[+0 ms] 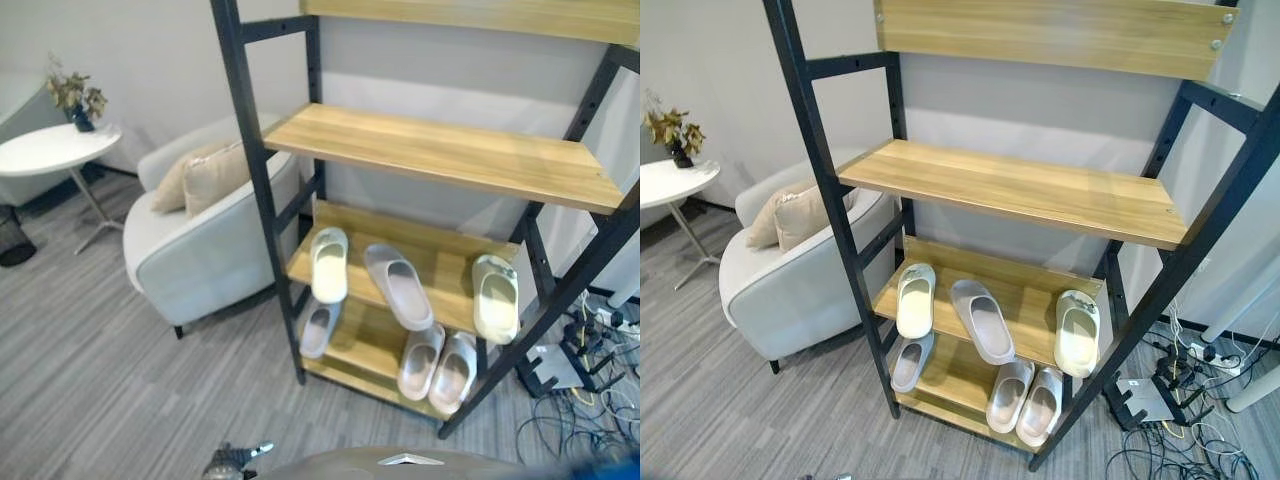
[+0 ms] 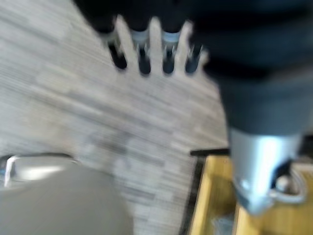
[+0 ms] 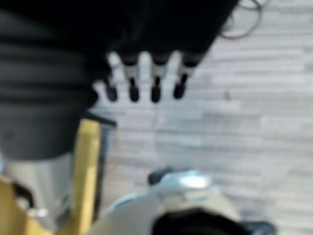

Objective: Arrange the slippers neatly on the shoe rack.

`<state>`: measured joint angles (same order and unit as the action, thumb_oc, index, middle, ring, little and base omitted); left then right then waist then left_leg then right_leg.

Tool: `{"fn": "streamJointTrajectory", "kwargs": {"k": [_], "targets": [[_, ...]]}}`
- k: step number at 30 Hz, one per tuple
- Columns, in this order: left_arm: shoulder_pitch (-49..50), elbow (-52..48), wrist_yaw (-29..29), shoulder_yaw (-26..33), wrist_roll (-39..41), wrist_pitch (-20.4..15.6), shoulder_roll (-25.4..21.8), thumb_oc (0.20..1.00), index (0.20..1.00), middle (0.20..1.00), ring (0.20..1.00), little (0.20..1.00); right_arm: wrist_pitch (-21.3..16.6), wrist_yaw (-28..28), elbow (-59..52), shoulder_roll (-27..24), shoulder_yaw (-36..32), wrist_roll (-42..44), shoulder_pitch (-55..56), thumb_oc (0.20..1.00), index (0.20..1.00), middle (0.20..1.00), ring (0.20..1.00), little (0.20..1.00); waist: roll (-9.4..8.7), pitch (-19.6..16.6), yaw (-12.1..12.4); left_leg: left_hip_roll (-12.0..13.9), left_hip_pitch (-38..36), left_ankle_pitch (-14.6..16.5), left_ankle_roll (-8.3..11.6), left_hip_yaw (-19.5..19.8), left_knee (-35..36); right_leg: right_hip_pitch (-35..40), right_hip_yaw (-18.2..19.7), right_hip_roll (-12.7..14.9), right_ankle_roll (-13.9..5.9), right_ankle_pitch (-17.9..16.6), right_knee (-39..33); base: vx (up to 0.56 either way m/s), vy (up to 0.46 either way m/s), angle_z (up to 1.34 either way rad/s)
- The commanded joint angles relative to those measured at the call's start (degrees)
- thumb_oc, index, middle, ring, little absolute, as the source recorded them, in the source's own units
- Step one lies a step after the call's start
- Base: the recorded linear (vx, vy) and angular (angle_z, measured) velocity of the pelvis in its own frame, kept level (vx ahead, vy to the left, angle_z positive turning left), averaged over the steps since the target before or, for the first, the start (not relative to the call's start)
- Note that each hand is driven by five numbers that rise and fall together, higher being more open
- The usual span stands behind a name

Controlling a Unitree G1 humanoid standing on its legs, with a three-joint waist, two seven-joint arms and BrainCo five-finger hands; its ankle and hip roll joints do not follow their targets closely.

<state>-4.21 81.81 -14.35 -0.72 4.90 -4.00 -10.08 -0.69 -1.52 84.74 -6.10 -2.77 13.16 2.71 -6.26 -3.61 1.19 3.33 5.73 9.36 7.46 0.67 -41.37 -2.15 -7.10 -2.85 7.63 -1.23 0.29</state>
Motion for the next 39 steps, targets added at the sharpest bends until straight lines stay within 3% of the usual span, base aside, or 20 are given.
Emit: {"fn": "streamJointTrajectory", "kwargs": {"k": [1, 3, 4, 5, 11, 14, 19, 26, 27, 28, 29, 30, 31, 32, 33, 35, 39], "targets": [[0.5, -2.3, -0.8, -0.5, -1.3, -1.5, 6.0, 1.000, 1.000, 1.000, 1.000, 1.000, -0.3, -0.2, 1.8, 2.5, -2.4, -0.3, -0.5, 1.000, 1.000, 1.000, 1.000, 1.000, -0.01, 0.3, 0.0, 2.5, -0.6, -4.6, -2.09, -1.7, 18.2, 3.2, 4.1, 3.6, -5.84, 2.8, 4.1, 0.07, 0.048, 0.01], [0.7, -1.6, -1.0, -1.2, -1.8, -1.5, 6.2, 1.000, 1.000, 1.000, 1.000, 1.000, 0.1, -0.5, 2.7, 2.5, -2.5, 0.1, 0.1, 1.000, 1.000, 1.000, 1.000, 1.000, 0.84, 0.2, 0.0, 4.1, 1.0, -8.1, -1.23, -1.9, 28.2, 4.3, 3.9, 3.5, -5.66, 3.5, 3.6, 0.07, 0.086, -0.04], [0.7, -1.6, -1.0, -1.2, -1.8, -1.5, 6.2, 1.000, 1.000, 1.000, 1.000, 1.000, 0.1, -0.5, 2.7, 2.5, -2.5, 0.1, 0.2, 1.000, 1.000, 1.000, 1.000, 1.000, 0.78, 0.3, 0.1, 4.1, 0.6, -8.2, -1.22, -2.0, 28.6, 4.4, 4.0, 3.5, -5.65, 3.6, 3.6, 0.09, 0.159, 0.09], [0.1, -0.4, -2.0, -1.1, -1.5, -1.6, 5.8, 1.000, 1.000, 1.000, 1.000, 1.000, 0.1, -1.0, 3.0, 2.6, -1.9, -0.6, -0.4, 1.000, 1.000, 1.000, 1.000, 1.000, 1.90, 0.4, -0.1, 3.6, 0.5, -11.4, -0.24, -1.0, 35.2, 5.3, 4.4, 2.9, -6.26, 4.3, 3.5, 0.07, 0.114, 0.08], [0.9, 2.0, -3.0, -1.0, -1.5, -1.9, 6.1, 1.000, 1.000, 1.000, 1.000, 1.000, -1.8, -2.7, 1.0, 3.3, -1.5, -1.0, -0.7, 1.000, 1.000, 1.000, 1.000, 1.000, 3.16, -1.0, -0.4, 2.3, -4.0, -11.8, -0.32, -1.9, 40.7, 6.7, 5.1, 3.1, -7.36, 4.8, 2.0, 0.10, 0.130, -0.38], [1.6, 2.7, -3.2, -2.1, -2.9, -2.1, 5.7, 1.000, 1.000, 1.000, 1.000, 1.000, -5.2, -5.1, -4.5, 2.7, -1.7, -1.1, -2.1, 1.000, 1.000, 1.000, 1.000, 1.000, 3.85, -2.4, -0.8, 1.5, -7.5, -12.3, -1.59, -3.3, 43.8, 7.8, 5.6, 3.7, -7.90, 5.4, 1.6, 0.09, 0.136, -0.32], [1.6, 1.7, -3.3, -3.3, -3.4, -2.6, 5.7, 1.000, 1.000, 1.000, 1.000, 1.000, -9.4, -8.7, -12.9, 2.7, -1.5, -1.5, -2.5, 1.000, 1.000, 1.000, 1.000, 1.000, 4.25, -3.3, -1.1, 0.5, -9.4, -12.1, -2.90, -4.1, 45.8, 8.6, 5.6, 4.6, -8.74, 5.1, 0.5, 0.03, 0.081, -0.07], [2.2, 1.6, -2.4, -5.7, -5.1, -2.4, 6.3, 1.000, 1.000, 1.000, 1.000, 1.000, -12.4, -10.6, -21.4, 2.9, 1.6, -4.2, -2.5, 1.000, 1.000, 1.000, 1.000, 1.000, 4.89, -3.8, -1.3, -0.2, -10.6, -11.5, -3.95, -4.4, 46.4, 9.4, 5.6, 5.2, -9.23, 5.3, -0.2, 0.01, 0.033, 0.09], [2.1, 1.7, -1.0, -4.6, -5.3, -2.0, 5.0, 1.000, 1.000, 1.000, 1.000, 1.000, -16.1, -2.0, -29.4, -5.6, -2.0, -0.3, -5.9, 1.000, 1.000, 1.000, 1.000, 1.000, 4.93, -4.1, -1.3, -0.2, -10.8, -11.6, -4.07, -4.4, 46.4, 9.6, 5.7, 5.3, -9.34, 5.1, -0.5, 0.04, 0.000, -0.04], [2.5, 1.6, -0.9, -5.3, -6.5, -1.5, 4.8, 1.000, 1.000, 1.000, 1.000, 1.000, -15.2, -0.9, -37.3, -5.8, -1.4, 0.4, -9.6, 1.000, 1.000, 1.000, 1.000, 1.000, 4.61, -3.9, -1.3, -0.4, -11.4, -11.0, -4.07, -4.2, 46.4, 10.3, 5.5, 5.5, -9.41, 5.4, -0.7, 0.00, 0.000, 0.00], [4.8, 0.8, -2.0, -4.6, -7.0, -2.4, 4.9, 1.000, 1.000, 1.000, 1.000, 1.000, -14.2, 0.1, -46.6, -10.6, -0.6, -3.7, 3.9, 1.000, 1.000, 1.000, 1.000, 1.000, 4.72, -3.8, -2.3, -0.3, -11.2, -11.0, -4.08, -4.8, 46.4, 9.8, 5.8, 5.4, -9.45, 5.3, -0.6, -0.01, -0.008, -0.06], [5.2, 0.5, -2.6, -4.3, -6.1, -2.9, 5.6, 1.000, 1.000, 1.000, 1.000, 1.000, -12.8, 3.2, -49.0, -8.5, 0.7, -2.5, 11.3, 1.000, 1.000, 1.000, 1.000, 1.000, 4.86, -3.3, -3.3, -0.2, -11.4, -10.8, -4.13, -5.4, 46.4, 9.7, 6.2, 5.4, -9.47, 5.3, -0.5, -0.04, 0.003, 0.08], [5.3, 0.5, -2.6, -4.3, -6.1, -2.9, 5.6, 1.000, 1.000, 1.000, 1.000, 1.000, -12.8, 3.2, -49.0, -8.6, 0.7, -2.5, 11.3, 1.000, 1.000, 1.000, 1.000, 1.000, 4.89, -3.5, -3.3, -0.2, -11.2, -10.9, -4.13, -5.4, 46.4, 9.5, 6.2, 5.4, -9.45, 5.2, -0.6, -0.05, 0.007, 0.19], [6.0, 0.8, -2.2, -4.0, -5.3, -3.3, 6.0, 1.000, 1.000, 1.000, 1.000, 1.000, -10.6, 5.7, -57.8, -7.1, -0.3, -0.6, 17.3, 1.000, 1.000, 1.000, 1.000, 1.000, 5.05, -2.8, -4.7, -0.1, -11.4, -10.7, -4.06, -5.8, 46.4, 9.1, 6.8, 5.3, -9.54, 5.4, -0.2, -0.06, 0.008, 0.21], [5.4, 0.9, -2.3, -3.7, -4.1, -3.4, 6.1, 1.000, 1.000, 1.000, 1.000, 1.000, -11.5, 1.5, -67.8, -12.2, 4.2, -8.6, 22.0, 1.000, 1.000, 1.000, 1.000, 1.000, 5.10, -2.5, -5.4, 0.1, -11.4, -10.8, -4.11, -6.1, 46.4, 8.6, 7.3, 5.2, -9.47, 5.2, -0.1, -0.07, 0.013, -0.11], [5.5, 1.6, -2.5, -3.7, -3.9, -3.8, 6.2, 1.000, 1.000, 1.000, 1.000, 1.000, -11.8, 1.9, -69.3, -11.7, 7.4, -9.6, 24.8, 1.000, 1.000, 1.000, 1.000, 1.000, 5.17, -2.4, -6.0, 0.3, -11.1, -10.8, -4.04, -6.5, 46.4, 7.9, 7.6, 5.1, -9.51, 5.3, 0.2, -0.05, 0.005, -0.39], [4.9, 2.4, -1.7, -3.2, -4.2, -3.2, 5.2, 1.000, 1.000, 1.000, 1.000, 1.000, -7.2, 5.4, -74.0, -11.3, 10.8, -10.7, 23.9, 1.000, 1.000, 1.000, 1.000, 1.000, 4.62, -2.1, -5.5, 0.6, -11.1, -10.8, -3.88, -6.5, 46.4, 7.9, 7.6, 4.9, -9.40, 5.3, 0.0, -0.02, -0.016, -0.23]]}}
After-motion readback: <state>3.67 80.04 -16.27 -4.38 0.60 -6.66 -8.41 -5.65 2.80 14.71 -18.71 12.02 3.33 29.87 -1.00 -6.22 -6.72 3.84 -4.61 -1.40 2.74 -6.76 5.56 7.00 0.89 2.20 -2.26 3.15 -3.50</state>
